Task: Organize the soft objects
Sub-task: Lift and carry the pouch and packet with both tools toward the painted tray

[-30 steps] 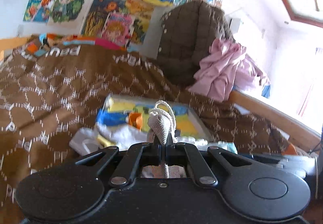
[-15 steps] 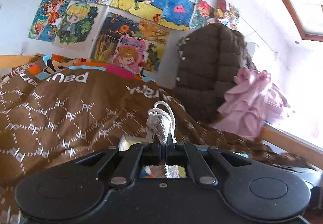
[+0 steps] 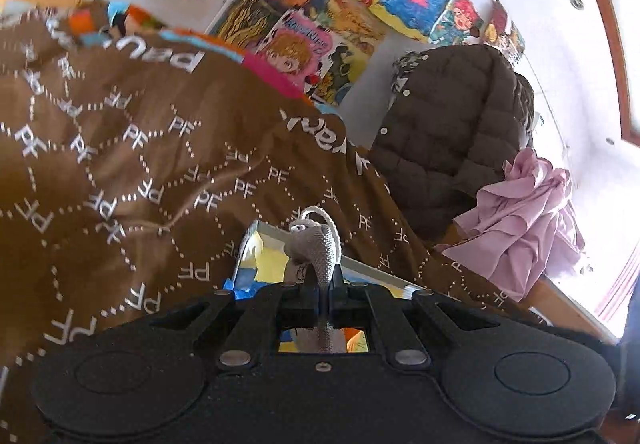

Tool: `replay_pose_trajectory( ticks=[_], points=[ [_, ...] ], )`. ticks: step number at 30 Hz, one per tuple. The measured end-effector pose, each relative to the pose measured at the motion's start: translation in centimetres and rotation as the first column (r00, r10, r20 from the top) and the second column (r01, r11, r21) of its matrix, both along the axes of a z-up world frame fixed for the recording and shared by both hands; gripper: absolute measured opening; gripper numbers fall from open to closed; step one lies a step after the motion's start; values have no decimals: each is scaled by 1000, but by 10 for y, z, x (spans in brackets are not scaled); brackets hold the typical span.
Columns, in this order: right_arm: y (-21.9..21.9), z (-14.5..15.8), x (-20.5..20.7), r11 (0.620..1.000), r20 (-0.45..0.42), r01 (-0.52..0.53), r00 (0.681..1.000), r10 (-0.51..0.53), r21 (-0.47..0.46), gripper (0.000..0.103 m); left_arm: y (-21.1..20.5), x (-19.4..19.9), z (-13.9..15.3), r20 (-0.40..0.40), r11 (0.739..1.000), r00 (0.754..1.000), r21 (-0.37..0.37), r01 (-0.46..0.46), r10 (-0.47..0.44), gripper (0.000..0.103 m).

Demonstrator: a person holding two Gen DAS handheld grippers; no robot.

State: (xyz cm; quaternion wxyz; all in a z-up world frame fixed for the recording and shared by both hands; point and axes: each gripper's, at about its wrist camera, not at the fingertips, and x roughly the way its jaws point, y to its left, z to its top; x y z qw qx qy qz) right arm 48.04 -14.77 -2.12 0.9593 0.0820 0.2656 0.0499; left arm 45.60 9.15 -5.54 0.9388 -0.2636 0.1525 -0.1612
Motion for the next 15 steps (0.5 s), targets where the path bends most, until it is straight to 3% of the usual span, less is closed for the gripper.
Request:
replay_pose_trajectory(
  ticks=[4,9,15],
  points=[
    [4,-6,2,1000,-30,14,999,-14,-12,48,6,15,-12,-105,998,994,-57,13,-18,4],
    [2,-10,2,1000,-60,20,998,-21,-15,50,6,26,-20,-205,1000,979,-27,9,-15,7],
    [-1,-9,0,1000,-63,18,998,-18,2,56,5,28,-22,-237,1000,972,-2,4,-4,17]
  ],
)
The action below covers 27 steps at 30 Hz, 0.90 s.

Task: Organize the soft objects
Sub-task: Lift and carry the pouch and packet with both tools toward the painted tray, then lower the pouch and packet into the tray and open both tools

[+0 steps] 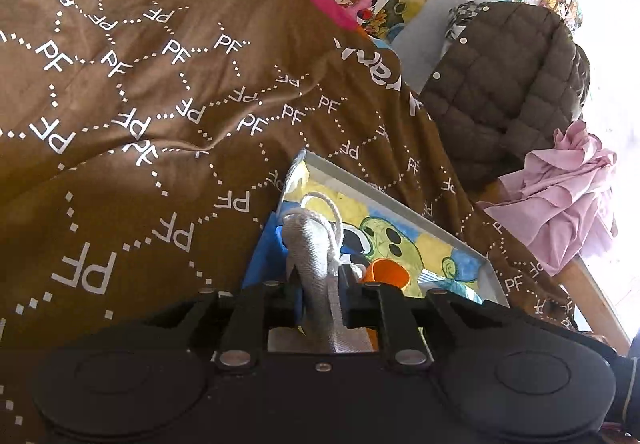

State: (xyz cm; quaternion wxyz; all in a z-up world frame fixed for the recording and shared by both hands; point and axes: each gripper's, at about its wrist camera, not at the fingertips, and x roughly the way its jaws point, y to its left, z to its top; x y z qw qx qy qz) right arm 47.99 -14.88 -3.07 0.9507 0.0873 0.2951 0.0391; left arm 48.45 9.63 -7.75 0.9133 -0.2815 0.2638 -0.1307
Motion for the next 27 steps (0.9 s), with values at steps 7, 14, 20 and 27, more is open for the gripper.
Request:
replay_pose_trajectory(
  ticks=[7,14,20,27],
  points=[
    [-5,2,-1,1000,0,12,1000,-12,23,61,-4,-6,4,-1,1000,1000,26,-5,5,38],
    [-12,9,-4,998,17,19,1000,-20,53,82,-10,-11,10,6,997,1000,77,-22,21,60],
    [-22,25,-14,995,53,43,997,-49,92,94,-21,-26,25,50,990,998,139,-33,26,74],
    [-35,51,-35,990,102,53,993,-67,128,100,-23,-55,52,136,980,987,163,-114,92,85]
  ],
)
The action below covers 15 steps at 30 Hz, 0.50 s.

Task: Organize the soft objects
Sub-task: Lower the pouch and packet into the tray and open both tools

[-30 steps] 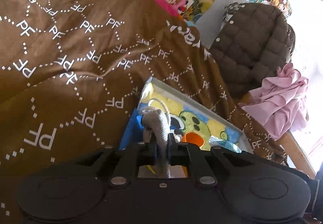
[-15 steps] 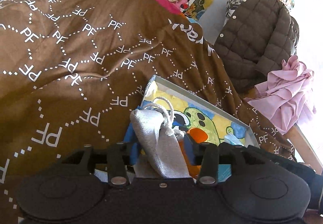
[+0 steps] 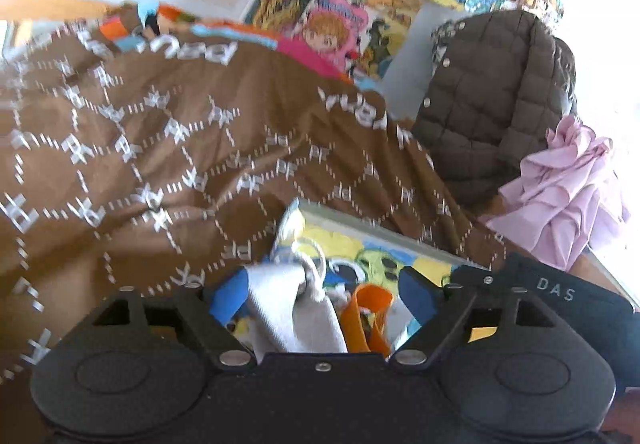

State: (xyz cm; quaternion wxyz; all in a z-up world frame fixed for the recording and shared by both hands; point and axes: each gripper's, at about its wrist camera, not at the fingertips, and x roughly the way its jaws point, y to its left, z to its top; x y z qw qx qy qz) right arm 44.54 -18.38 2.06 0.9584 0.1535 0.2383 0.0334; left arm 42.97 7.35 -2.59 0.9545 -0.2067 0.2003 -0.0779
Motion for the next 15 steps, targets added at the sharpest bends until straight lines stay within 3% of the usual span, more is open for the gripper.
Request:
replay_pose_trajectory(
  ticks=[5,15],
  points=[
    [-7,16,-25,1000,26,-1,1000,1,-3,103,-2,-26,21,49,998,998,45,-46,44,97],
    [-4,46,-97,991,98,-25,994,38,-130,103,-5,-75,61,100,992,992,90,-92,83,101]
  ],
)
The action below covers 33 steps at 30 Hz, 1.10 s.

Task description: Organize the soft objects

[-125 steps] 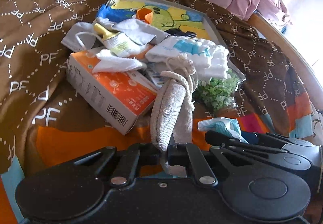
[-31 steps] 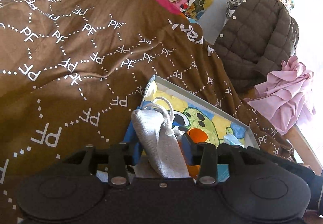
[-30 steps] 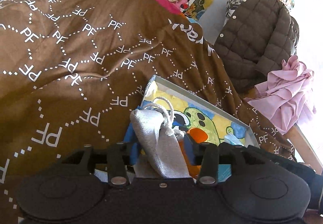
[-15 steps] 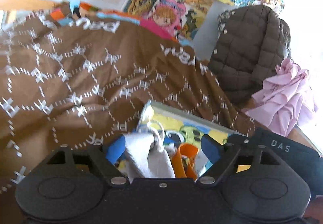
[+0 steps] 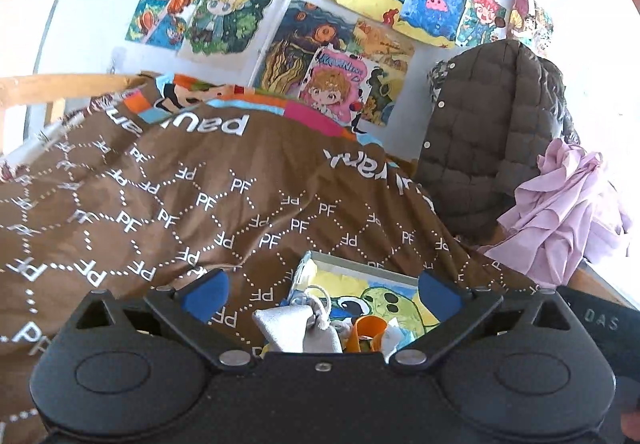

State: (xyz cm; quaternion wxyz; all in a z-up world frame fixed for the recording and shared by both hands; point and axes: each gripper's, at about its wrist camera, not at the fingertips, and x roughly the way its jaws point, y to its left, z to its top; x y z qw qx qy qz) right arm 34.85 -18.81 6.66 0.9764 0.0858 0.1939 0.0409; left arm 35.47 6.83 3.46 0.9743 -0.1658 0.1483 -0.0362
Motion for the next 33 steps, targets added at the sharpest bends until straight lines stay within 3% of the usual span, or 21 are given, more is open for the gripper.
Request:
replay_pose_trajectory(
  ticks=[10,20,26,33],
  points=[
    [-2,12,-73,998,61,4,998,0,-59,103,-13,-65,32,54,1000,998,3,-23,23,102],
    [-28,14,-131,1000,87,14,996,-12,-28,103,-41,-130,50,98,996,995,93,-6,-3,102],
    [-41,9,-162,999,75,25,997,-23,-28,103,-53,-165,46,94,991,995,137,-1,-12,102],
    [-51,-2,-192,999,32,32,999,-31,-39,103,-62,-200,26,29,982,999,189,25,-31,102]
  ],
)
